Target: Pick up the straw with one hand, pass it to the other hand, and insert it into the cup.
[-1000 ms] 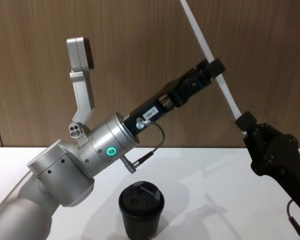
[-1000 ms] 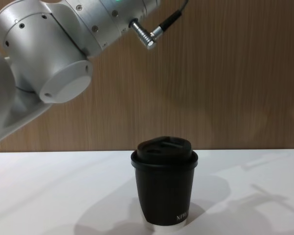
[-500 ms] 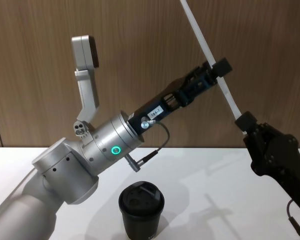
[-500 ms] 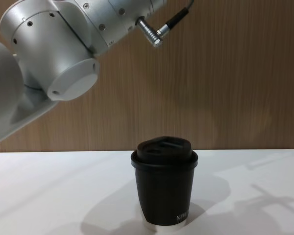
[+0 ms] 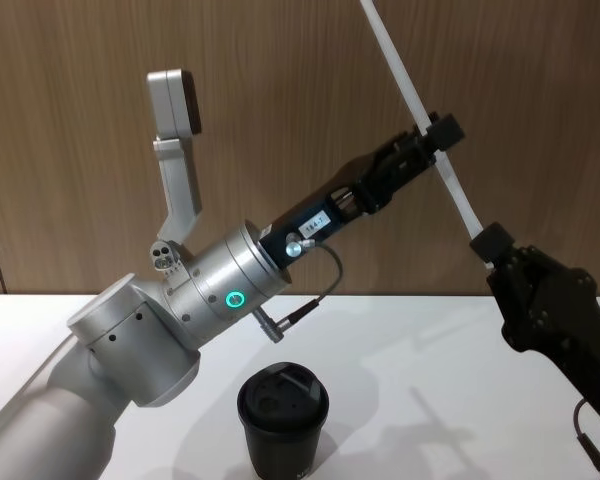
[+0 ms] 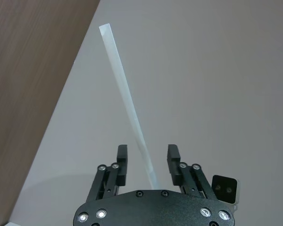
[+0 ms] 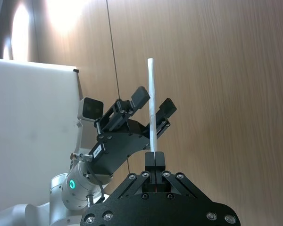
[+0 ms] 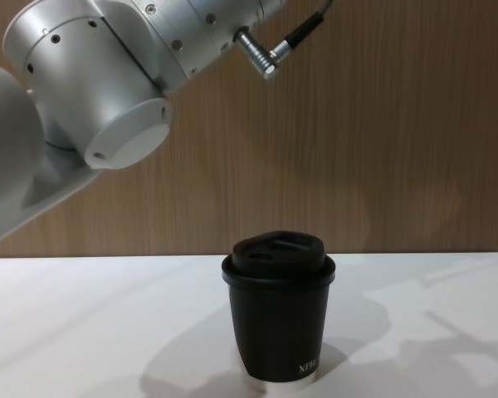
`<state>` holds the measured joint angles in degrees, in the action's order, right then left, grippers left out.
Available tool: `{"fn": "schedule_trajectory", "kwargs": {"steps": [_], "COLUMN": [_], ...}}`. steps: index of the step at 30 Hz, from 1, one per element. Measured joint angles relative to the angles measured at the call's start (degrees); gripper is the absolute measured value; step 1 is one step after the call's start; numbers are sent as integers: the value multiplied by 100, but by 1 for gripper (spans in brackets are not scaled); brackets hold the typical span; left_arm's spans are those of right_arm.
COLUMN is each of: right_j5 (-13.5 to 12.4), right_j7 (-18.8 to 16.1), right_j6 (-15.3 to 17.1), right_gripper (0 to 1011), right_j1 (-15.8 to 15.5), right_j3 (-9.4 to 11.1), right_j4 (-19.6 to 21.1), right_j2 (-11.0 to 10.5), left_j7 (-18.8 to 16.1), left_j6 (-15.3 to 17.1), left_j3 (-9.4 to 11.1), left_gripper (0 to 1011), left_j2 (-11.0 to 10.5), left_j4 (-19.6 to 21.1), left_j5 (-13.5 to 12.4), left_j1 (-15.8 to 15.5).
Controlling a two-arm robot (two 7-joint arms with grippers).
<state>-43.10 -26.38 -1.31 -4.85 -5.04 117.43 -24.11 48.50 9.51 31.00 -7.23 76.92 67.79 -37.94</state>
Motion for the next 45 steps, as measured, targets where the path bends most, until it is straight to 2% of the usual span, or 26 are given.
{"fn": "schedule_trajectory", "kwargs": {"steps": [1,2,5,9,14,29,35,36,39,40,42,45], "right_j5": [0,0,0,0,0,0,0,0,0,0,0,0], "right_j7": [0,0,0,0,0,0,0,0,0,0,0,0], "right_j6": [0,0,0,0,0,0,0,0,0,0,0,0], "right_gripper": [6,6,6,6,6,29,190,243,297,364,404,524], "right_j1": [0,0,0,0,0,0,0,0,0,0,0,0], "right_j3": [0,0,0,0,0,0,0,0,0,0,0,0], "right_j4": [0,0,0,0,0,0,0,0,0,0,0,0], "right_j2": [0,0,0,0,0,0,0,0,0,0,0,0], "left_j7": [0,1,2,4,7,8,7,7,6,6,5,-4], "left_j6": [-1,-4,-6,-8,-11,-19,-19,-19,-19,-19,-19,-31], "left_j3": [1,3,6,8,11,14,14,14,15,15,16,25], "left_gripper": [539,478,417,252,105,10,11,10,10,10,10,10], "left_j2": [1,2,3,5,7,6,7,7,7,7,6,-9], "left_j4": [-1,-3,-5,-7,-10,-14,-14,-14,-14,-14,-14,-1], "left_j5": [0,-1,-2,-6,-8,-9,-9,-9,-9,-8,-8,-19], "left_j1": [-1,-3,-6,-8,-11,-15,-16,-16,-16,-16,-16,-14]}}
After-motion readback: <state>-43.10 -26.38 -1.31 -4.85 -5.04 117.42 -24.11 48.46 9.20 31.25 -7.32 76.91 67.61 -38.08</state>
